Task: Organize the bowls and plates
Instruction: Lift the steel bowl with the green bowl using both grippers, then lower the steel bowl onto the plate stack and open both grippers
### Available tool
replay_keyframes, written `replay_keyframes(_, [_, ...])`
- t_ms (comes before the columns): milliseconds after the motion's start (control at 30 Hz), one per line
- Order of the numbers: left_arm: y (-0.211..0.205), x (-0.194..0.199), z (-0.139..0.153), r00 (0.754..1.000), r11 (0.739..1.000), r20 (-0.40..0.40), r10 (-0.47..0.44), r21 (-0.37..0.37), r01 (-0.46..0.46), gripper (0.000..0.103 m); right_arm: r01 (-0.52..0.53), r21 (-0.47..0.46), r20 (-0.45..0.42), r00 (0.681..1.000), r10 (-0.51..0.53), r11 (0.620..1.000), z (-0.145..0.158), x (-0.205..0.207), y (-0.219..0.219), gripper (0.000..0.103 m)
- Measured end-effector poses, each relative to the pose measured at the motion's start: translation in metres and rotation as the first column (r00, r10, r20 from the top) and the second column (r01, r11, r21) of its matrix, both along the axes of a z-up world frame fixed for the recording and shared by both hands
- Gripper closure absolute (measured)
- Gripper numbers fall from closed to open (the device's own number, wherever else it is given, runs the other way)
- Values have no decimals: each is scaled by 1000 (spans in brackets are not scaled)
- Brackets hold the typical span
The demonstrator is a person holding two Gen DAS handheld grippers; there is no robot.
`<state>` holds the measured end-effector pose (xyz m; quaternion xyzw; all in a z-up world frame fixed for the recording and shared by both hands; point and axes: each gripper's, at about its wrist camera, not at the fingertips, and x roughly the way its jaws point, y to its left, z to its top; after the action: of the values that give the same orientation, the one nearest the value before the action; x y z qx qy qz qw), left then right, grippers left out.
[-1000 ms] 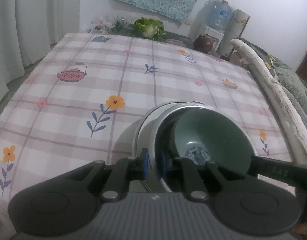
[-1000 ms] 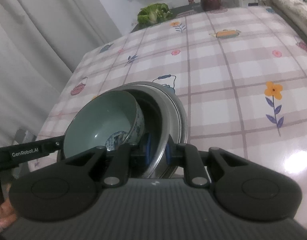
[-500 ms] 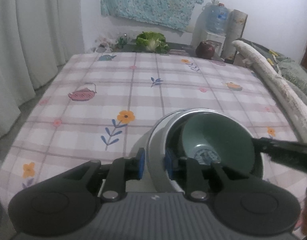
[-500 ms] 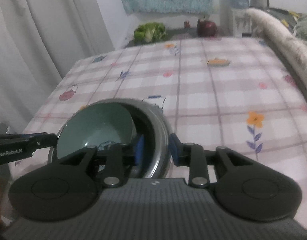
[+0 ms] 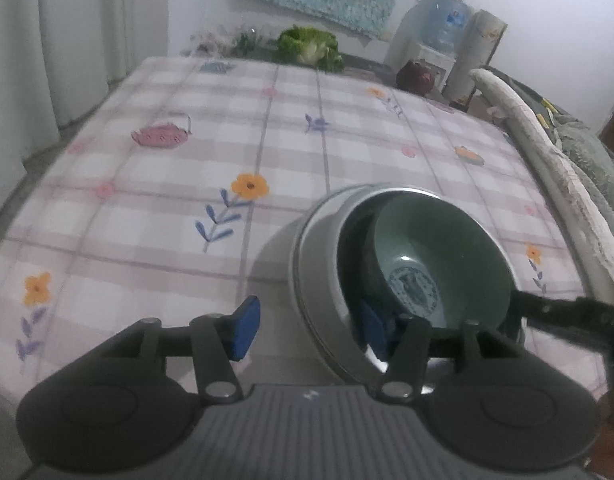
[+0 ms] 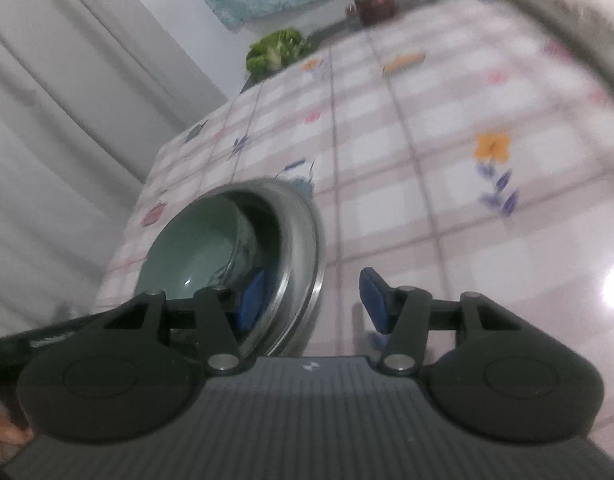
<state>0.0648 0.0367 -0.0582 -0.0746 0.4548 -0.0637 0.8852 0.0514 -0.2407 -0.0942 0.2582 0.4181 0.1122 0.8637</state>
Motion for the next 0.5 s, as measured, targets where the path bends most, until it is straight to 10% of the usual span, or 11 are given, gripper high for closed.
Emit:
replay_keyframes(167, [5,8,-13,999,995,-34,11,-95,-15,62,3,83,-57,998,1,997,-22,10,8,57])
replay_keyframes(500, [-14,24,-9,1000,999,-26,-5,-47,4,62,-3,28,-23,1000,4,1000,-13,24,12,71])
